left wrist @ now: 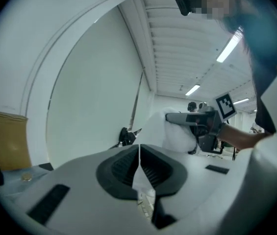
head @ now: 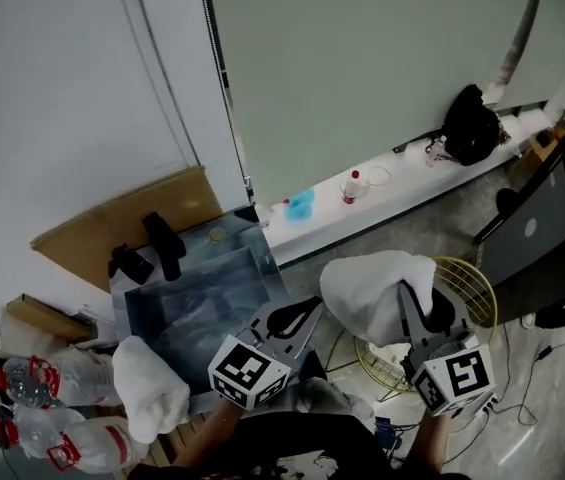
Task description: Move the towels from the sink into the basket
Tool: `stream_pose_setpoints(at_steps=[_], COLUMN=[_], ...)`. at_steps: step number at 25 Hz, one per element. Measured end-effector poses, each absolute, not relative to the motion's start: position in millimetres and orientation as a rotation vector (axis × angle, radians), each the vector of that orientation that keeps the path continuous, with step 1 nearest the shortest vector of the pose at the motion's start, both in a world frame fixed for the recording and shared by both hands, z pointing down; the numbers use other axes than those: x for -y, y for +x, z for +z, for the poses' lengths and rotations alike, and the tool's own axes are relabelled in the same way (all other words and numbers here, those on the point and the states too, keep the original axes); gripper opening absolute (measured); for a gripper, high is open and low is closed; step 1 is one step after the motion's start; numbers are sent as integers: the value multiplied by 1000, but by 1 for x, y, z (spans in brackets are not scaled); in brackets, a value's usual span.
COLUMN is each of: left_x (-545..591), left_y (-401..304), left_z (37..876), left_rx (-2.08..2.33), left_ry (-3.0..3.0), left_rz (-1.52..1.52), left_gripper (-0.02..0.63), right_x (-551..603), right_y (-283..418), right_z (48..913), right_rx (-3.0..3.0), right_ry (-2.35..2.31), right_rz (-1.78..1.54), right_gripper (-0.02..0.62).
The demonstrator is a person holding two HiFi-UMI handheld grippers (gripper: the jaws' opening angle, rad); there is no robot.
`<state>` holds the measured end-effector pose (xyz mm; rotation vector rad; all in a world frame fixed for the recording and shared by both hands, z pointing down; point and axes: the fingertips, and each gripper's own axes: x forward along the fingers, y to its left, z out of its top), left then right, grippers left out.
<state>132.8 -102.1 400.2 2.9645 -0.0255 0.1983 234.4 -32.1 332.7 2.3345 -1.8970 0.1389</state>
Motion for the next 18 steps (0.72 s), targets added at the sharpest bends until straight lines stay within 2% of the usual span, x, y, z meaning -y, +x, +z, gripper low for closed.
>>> stream_pose_setpoints(at_steps=[9,18], left_x=[34,-15], left_y=[205,254], left_z=[417,425], left_rx=[-292,-450], left_ry=[2932,2918], left_rz=[272,308], left_gripper=[14,14], right_x=[-108,-225], right_y=[343,392], right_z=[376,519], right_rx=[1361,986], right_ry=[2655,2703], right_rz=[282,729], right_gripper=[78,78])
